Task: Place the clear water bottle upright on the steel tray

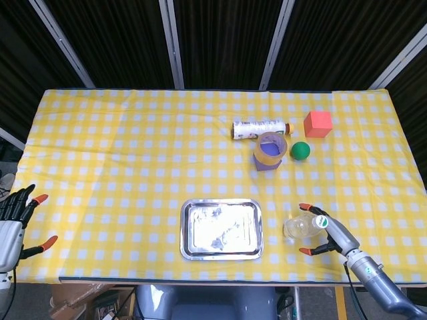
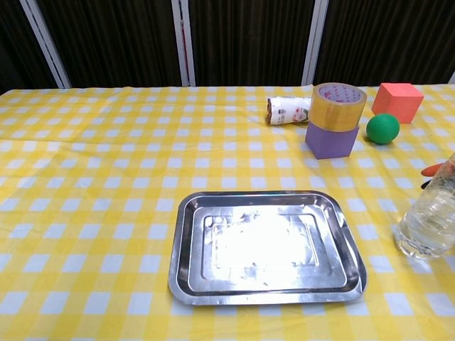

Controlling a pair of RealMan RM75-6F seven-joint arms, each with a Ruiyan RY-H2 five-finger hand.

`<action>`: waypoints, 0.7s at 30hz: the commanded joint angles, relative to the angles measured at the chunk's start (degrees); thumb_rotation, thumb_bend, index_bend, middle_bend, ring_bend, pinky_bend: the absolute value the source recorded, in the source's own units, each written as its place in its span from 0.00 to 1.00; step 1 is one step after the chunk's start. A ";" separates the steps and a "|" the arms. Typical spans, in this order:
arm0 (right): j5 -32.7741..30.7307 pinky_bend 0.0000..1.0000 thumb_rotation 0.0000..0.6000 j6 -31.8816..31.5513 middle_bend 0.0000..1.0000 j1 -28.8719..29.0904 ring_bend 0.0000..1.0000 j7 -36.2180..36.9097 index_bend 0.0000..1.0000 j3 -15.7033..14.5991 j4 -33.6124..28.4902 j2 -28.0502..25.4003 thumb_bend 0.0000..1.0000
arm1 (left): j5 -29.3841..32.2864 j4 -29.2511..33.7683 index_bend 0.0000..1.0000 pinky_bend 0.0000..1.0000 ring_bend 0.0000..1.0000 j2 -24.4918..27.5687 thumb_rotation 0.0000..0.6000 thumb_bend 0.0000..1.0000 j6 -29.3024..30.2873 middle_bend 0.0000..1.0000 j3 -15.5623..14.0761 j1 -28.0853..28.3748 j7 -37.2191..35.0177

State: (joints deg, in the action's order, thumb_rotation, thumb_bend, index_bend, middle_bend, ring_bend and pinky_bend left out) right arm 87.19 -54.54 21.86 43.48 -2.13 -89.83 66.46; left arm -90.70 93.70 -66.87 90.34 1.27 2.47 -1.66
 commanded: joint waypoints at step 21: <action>-3.42 0.00 1.00 -3.73 0.43 -0.41 0.12 7.53 0.47 3.16 0.91 7.51 0.26 | 1.54 0.59 0.17 0.00 0.00 0.00 1.00 0.18 -1.70 0.00 -0.11 0.27 1.81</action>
State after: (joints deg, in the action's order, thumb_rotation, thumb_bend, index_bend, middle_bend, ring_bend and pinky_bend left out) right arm 84.38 -58.03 21.68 51.76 0.81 -89.16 73.54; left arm -89.16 94.29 -66.87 88.63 1.17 2.75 0.15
